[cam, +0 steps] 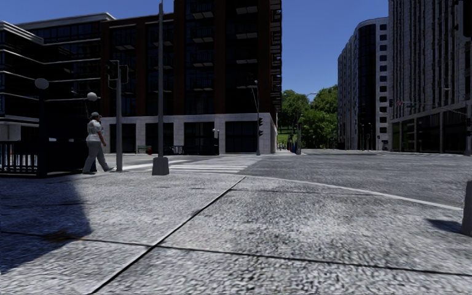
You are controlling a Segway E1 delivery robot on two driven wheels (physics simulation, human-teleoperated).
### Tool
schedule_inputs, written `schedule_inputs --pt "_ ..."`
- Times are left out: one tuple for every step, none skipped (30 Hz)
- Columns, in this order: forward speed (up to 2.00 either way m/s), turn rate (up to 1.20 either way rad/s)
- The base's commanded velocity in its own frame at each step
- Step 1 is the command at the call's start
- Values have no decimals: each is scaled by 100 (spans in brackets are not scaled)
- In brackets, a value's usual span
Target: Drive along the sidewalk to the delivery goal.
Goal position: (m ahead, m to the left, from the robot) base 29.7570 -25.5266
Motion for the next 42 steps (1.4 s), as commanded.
schedule_inputs --pt "177 0" --pt "177 0" --pt "177 0" --pt "177 0" --pt "177 0" --pt "177 0" --pt "177 0" --pt "177 0" --pt "177 0" --pt "177 0" --pt "177 0" --pt "177 0" --pt "177 0" --pt "177 0" --pt "177 0" --pt "177 8" --pt "177 26" --pt "177 52" --pt "177 66" --pt "177 71" --pt "177 71" --pt "177 73" --pt "178 71" --pt "178 24" --pt "178 11" --pt "178 3" --pt "178 0" --pt "178 0" --pt "178 0" --pt "178 0" --pt "178 0" --pt "178 0" --pt "178 0" --pt "178 0" --pt "178 0" --pt "178 0" --pt "178 0" --pt "178 0" --pt "178 0" --pt "178 0" --pt "178 0" --pt "178 0"
